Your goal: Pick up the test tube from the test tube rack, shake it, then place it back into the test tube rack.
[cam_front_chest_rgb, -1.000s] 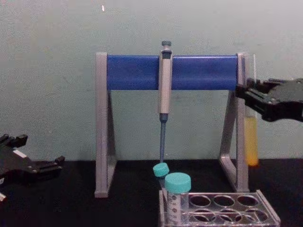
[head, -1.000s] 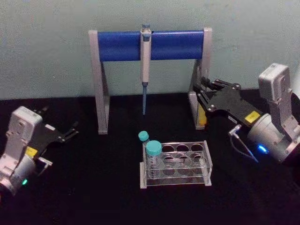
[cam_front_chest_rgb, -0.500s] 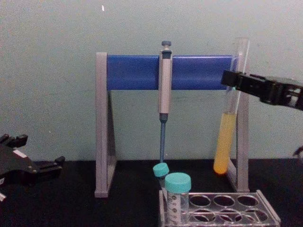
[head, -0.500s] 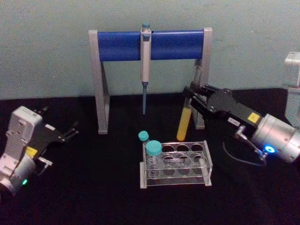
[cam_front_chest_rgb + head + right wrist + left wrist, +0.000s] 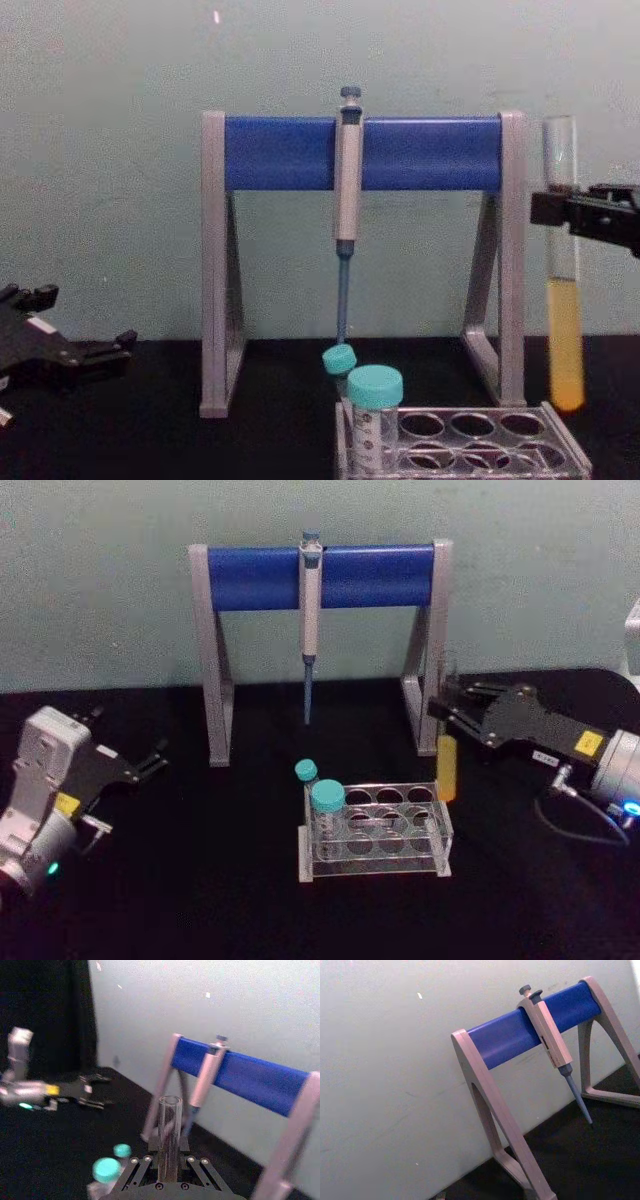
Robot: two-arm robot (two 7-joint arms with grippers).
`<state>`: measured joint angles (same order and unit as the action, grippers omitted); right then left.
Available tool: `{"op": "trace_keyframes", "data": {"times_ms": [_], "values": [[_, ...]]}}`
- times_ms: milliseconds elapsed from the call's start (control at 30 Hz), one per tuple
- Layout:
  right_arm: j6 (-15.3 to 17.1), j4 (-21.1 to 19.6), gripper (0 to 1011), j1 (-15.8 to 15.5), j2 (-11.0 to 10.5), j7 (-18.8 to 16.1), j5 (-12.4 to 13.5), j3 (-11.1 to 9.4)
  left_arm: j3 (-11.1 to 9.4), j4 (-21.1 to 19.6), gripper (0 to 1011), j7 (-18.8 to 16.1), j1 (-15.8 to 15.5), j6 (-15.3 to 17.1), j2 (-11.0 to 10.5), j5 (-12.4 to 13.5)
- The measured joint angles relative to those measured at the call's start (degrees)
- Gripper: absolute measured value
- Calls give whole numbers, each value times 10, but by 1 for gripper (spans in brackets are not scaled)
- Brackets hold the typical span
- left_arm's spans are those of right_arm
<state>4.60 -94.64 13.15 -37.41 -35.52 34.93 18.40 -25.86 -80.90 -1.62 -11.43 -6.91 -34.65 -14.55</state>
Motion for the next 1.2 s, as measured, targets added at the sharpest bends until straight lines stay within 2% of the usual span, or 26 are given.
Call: {"op": "trace_keyframes", "data": {"times_ms": [100, 167, 200, 233, 300, 333, 367, 400, 533, 700, 800, 900, 933, 1000, 1100, 1133, 1200], "values": [[-12, -8, 229, -2, -7, 36, -32, 3, 0, 0, 1001, 0, 0, 0, 0, 0], [-24, -12, 229, -4, -4, 71, -68, 7, 0, 0, 1001, 0, 0, 0, 0, 0], [-29, -12, 229, -5, -1, 82, -80, 8, 0, 0, 1001, 0, 0, 0, 0, 0], [-40, -12, 229, -5, 8, 106, -109, 11, 0, 0, 1001, 0, 0, 0, 0, 0], [-51, -11, 229, -5, 16, 126, -135, 14, 0, 0, 1001, 0, 0, 0, 0, 0], [-61, -8, 229, -4, 26, 145, -158, 18, 0, 0, 1001, 0, 0, 0, 0, 0], [-61, -8, 229, -4, 26, 145, -158, 18, 0, 0, 1001, 0, 0, 0, 0, 0], [-69, -3, 229, -2, 36, 158, -175, 21, 0, 0, 1001, 0, 0, 0, 0, 0], [-90, 15, 229, 6, 66, 179, -199, 28, 0, 0, 1001, 0, 0, 0, 0, 0], [-108, 29, 229, 13, 94, 171, -197, 33, 0, 0, 1001, 0, 0, 0, 0, 0], [-113, 34, 229, 14, 106, 154, -184, 34, 0, 0, 1001, 0, 0, 0, 0, 0], [-113, 37, 229, 15, 112, 120, -155, 33, 0, 0, 1001, 0, 0, 0, 0, 0], [-112, 38, 229, 15, 113, 99, -137, 31, 0, 0, 1001, 0, 0, 0, 0, 0], [-108, 38, 228, 15, 112, 78, -119, 29, 0, 0, 1001, 0, 0, 0, 0, 0], [-88, 34, 229, 15, 97, 29, -75, 26, 0, 0, 1001, 0, 0, 0, 0, 0], [-88, 34, 229, 15, 97, 29, -75, 26, 0, 0, 1001, 0, 0, 0, 0, 0], [-74, 26, 229, 12, 82, 13, -56, 24, 0, 0, 1001, 0, 0, 0, 0, 0]]}}
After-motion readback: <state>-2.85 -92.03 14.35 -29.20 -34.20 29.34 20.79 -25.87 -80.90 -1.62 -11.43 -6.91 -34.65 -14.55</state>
